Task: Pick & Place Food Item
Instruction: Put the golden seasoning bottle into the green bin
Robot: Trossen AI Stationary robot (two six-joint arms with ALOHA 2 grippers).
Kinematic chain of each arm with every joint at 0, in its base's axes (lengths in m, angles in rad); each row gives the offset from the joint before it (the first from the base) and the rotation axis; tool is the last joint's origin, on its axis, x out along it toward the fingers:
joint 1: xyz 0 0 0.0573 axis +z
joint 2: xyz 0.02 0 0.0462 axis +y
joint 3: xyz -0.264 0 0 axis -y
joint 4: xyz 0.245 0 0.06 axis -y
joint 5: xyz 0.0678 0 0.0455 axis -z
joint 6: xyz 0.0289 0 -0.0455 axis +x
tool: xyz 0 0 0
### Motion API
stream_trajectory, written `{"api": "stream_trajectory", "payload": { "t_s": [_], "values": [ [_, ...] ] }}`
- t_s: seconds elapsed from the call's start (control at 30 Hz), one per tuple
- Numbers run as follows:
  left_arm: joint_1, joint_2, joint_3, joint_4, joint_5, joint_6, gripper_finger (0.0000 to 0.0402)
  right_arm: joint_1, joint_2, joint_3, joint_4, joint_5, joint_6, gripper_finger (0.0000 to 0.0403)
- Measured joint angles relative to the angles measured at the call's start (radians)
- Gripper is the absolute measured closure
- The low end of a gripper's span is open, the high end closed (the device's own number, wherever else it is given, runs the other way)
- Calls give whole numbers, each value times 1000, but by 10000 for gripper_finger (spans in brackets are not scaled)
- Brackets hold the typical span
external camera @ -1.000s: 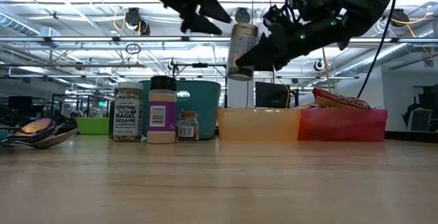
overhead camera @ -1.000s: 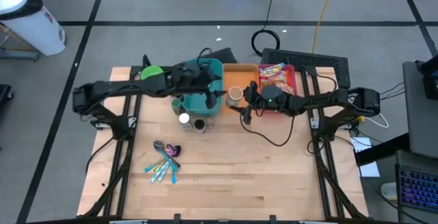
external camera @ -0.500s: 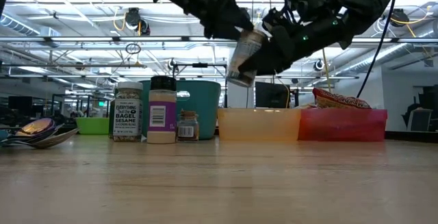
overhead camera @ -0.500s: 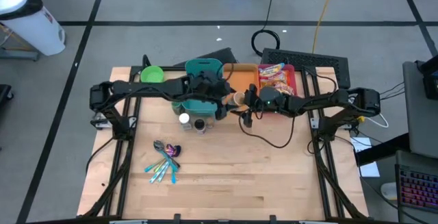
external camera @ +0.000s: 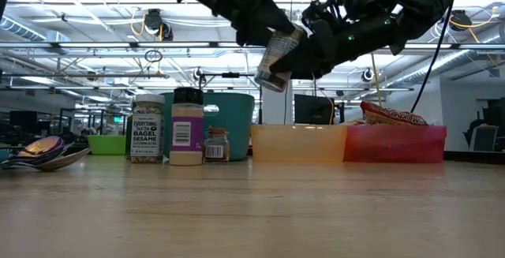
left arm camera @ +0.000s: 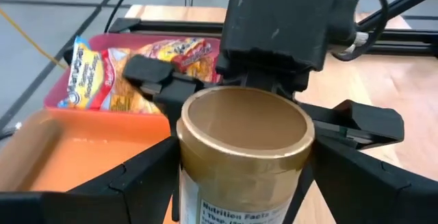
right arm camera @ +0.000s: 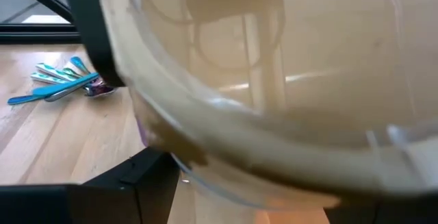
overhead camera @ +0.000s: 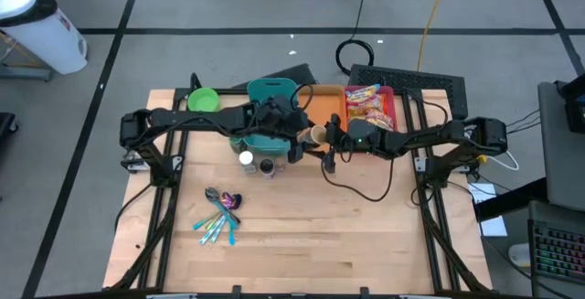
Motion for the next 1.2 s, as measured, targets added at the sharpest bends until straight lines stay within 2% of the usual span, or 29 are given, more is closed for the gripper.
{"api": "stream_trajectory", "payload": {
  "t_s": [0.2,0.63,0.83,0.97,1.2],
  "values": [
    [-11,5,0,-4,-13,-37,82,30,0,0,-3,5,3,133],
    [-35,6,0,12,27,-29,83,52,0,0,40,-30,2,132],
    [-36,6,0,3,27,-24,123,52,0,0,29,-37,17,135],
    [-36,7,0,11,25,-32,124,52,0,0,20,-38,17,130],
    [-71,-7,-4,29,-75,-6,124,50,-3,3,0,-70,-10,120]
  ]
}}
